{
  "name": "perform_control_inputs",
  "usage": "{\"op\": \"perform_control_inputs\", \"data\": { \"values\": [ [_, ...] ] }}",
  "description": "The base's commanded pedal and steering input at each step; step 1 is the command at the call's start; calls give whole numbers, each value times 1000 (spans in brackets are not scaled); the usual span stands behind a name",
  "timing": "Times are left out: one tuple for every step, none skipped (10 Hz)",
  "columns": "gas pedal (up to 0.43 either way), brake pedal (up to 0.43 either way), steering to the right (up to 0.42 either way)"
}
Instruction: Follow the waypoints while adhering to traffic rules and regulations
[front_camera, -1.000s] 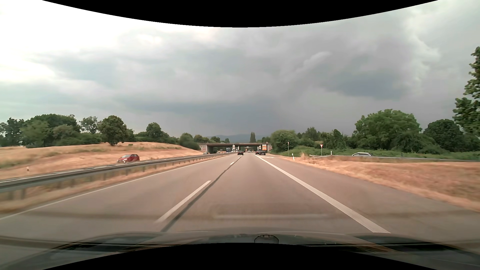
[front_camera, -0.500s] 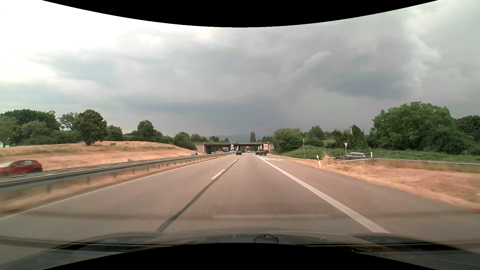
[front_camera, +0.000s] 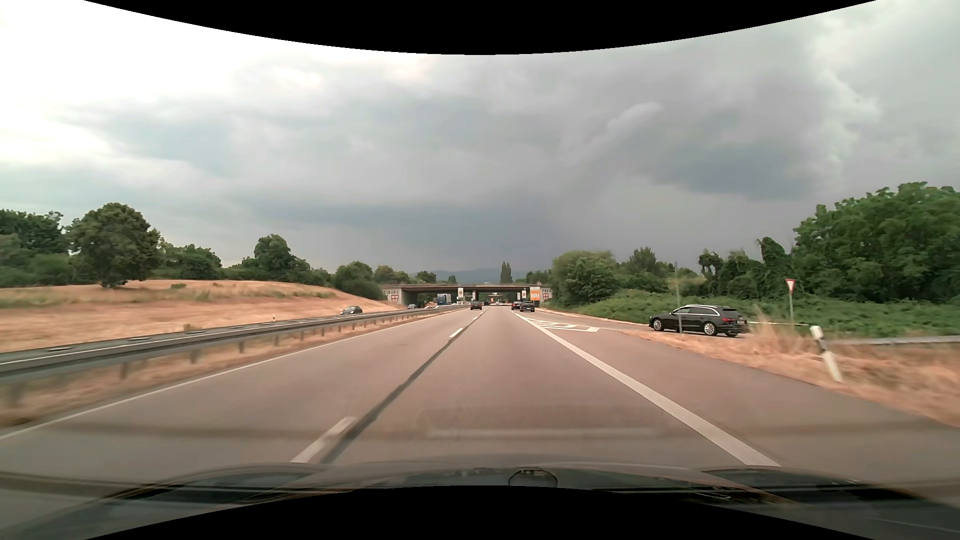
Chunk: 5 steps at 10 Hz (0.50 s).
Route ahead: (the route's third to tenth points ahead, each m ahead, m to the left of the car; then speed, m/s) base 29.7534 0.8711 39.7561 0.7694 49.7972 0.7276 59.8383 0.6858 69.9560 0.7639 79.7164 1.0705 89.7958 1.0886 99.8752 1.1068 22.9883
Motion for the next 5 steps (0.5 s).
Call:
{"op": "perform_control_inputs", "data": {
  "values": [
    [150, 0, -1],
    [150, 0, -1],
    [130, 0, -1],
    [98, 0, -1],
    [79, 0, -2]
  ]
}}
